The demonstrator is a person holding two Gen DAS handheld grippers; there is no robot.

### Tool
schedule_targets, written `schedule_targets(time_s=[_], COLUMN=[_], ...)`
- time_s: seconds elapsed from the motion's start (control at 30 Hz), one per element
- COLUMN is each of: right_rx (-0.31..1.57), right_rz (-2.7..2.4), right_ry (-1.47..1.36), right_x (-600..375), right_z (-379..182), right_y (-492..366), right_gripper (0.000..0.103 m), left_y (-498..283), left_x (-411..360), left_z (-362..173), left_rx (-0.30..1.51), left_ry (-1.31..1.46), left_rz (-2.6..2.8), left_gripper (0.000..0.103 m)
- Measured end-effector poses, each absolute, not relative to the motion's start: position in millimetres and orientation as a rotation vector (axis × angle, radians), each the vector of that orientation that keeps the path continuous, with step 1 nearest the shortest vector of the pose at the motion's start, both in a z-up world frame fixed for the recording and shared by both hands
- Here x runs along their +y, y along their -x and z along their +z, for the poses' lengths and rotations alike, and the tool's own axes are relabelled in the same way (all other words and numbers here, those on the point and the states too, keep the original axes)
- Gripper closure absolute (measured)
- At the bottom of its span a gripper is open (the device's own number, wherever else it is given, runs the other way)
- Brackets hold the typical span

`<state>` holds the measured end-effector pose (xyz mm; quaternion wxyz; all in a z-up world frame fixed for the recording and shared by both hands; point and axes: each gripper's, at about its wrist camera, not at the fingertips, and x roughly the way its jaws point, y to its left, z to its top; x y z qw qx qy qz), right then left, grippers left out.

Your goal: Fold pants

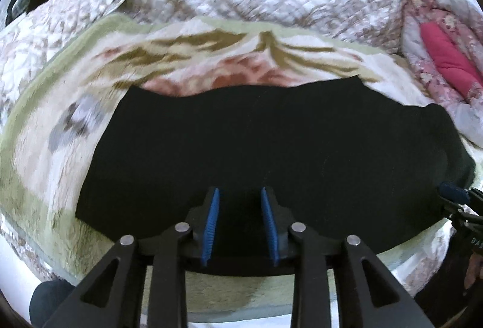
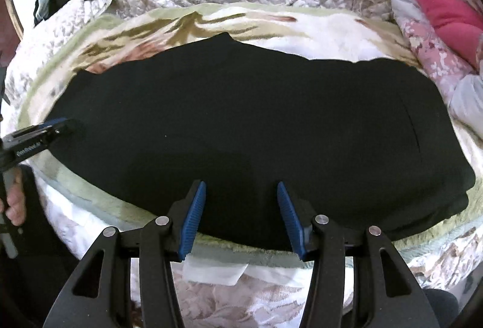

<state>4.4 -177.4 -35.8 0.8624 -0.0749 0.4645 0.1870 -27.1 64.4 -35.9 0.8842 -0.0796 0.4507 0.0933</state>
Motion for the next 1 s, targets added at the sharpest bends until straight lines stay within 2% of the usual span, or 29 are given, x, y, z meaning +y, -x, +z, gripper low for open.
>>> schedule_targets(time_s=[0.2,0.67,1.0], right_rx=[0.992,0.972,0.957], right_rz=[0.407,0.432,0.437], right_ry=[0.215,0.152,0.132], right_x=[-165,-152,-152], right_z=[-39,-24,-18], right_y=[-4,-6,-5], right_gripper=[0.035,0.035,0.035], left_y=[33,46,31], left_x=[84,119,98], left_z=[-28,-8,-9], left_rx=[0.907,0.853,0.868], left_ry=[0.201,0.2,0.22], left_rz=[0.247,0.353,0.263], left_gripper=[0.072,0.067,0.064])
